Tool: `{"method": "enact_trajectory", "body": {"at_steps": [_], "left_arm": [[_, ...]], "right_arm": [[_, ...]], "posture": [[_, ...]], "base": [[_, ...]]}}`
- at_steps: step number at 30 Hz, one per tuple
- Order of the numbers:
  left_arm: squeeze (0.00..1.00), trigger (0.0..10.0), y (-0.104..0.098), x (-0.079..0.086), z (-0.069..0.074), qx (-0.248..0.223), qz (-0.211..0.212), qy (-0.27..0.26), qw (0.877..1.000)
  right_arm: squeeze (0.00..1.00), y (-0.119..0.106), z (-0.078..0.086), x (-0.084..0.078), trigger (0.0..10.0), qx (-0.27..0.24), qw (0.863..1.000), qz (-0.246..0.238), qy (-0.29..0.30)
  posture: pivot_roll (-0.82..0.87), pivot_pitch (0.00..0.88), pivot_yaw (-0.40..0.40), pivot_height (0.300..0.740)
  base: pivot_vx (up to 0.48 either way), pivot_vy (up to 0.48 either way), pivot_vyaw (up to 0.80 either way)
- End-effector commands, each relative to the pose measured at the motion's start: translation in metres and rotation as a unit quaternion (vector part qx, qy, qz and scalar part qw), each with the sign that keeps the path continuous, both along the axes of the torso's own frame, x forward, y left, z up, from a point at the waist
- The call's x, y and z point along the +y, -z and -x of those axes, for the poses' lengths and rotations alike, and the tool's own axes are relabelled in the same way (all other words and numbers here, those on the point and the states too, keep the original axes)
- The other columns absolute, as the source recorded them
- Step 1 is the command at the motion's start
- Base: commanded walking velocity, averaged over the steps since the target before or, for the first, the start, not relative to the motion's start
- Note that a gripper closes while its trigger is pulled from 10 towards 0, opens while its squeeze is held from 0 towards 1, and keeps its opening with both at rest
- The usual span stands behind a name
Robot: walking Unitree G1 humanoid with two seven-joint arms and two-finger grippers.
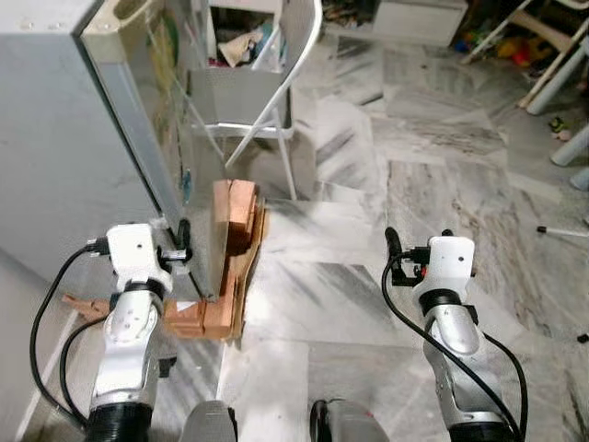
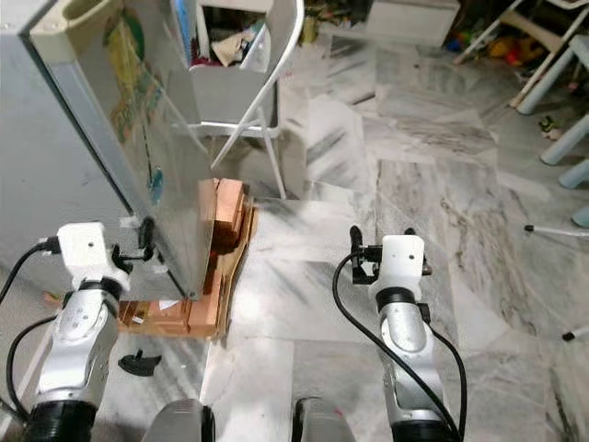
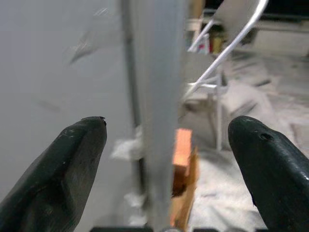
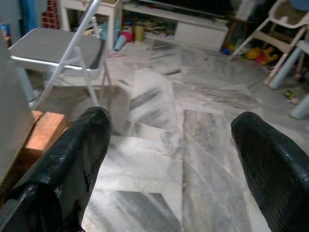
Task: Restocking fridge
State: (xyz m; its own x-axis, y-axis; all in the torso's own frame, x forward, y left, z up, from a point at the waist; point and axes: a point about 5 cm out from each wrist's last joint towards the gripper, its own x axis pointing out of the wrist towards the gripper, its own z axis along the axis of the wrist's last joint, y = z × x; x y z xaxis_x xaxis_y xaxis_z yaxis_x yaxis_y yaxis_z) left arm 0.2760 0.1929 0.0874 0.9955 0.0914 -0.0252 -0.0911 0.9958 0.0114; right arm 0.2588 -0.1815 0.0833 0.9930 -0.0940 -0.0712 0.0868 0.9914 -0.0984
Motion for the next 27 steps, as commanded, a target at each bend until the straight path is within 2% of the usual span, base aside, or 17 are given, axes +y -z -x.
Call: {"method": "enact_trajectory", "body": {"at_steps": [1,2,4,9,12,19,27], "left_arm": [[0.00,10.0,0.003,-0.001,-0.003,0.006,-0.001,0.010,1.000],[0.00,10.0,0.003,-0.001,-0.003,0.006,-0.001,0.010,1.000],[0.00,10.0,0.001,-0.004,-0.014,0.005,-0.003,0.038,0.999],[0.00,10.0,-0.001,-0.004,-0.022,-0.001,-0.015,0.049,0.999],[0.00,10.0,-0.004,0.001,-0.030,-0.006,-0.024,0.039,0.999],[0.00,10.0,-0.008,0.002,-0.042,-0.015,-0.028,0.042,0.999],[0.00,10.0,-0.023,0.001,-0.062,-0.039,-0.039,0.036,0.998]], "right_arm": [[0.00,-0.004,-0.001,-0.004,10.0,-0.003,1.000,0.005,0.011],[0.00,-0.004,-0.001,-0.004,10.0,-0.003,1.000,0.005,0.011],[0.00,-0.003,0.002,-0.003,10.0,-0.001,1.000,0.007,0.009],[0.00,-0.002,0.004,-0.003,10.0,0.001,1.000,0.009,0.006],[0.00,-0.003,0.007,-0.004,10.0,0.003,1.000,0.011,0.006],[0.00,-0.003,0.013,-0.006,10.0,0.006,1.000,0.021,0.002],[0.00,-0.006,0.018,-0.011,10.0,0.008,0.999,0.032,0.003]], "posture": [[0.02,0.139,-0.043,0.740],[0.02,0.139,-0.043,0.740],[0.01,0.141,-0.043,0.740],[0.01,0.142,-0.040,0.740],[-0.01,0.152,-0.042,0.740],[-0.04,0.166,-0.050,0.740],[-0.06,0.171,-0.055,0.740]], "base": [[0.000,0.000,0.00],[0.000,0.000,0.00],[0.000,0.000,0.00],[0.000,0.000,0.00],[0.000,0.000,0.00],[0.000,0.000,0.00],[0.000,0.000,0.00]]}}
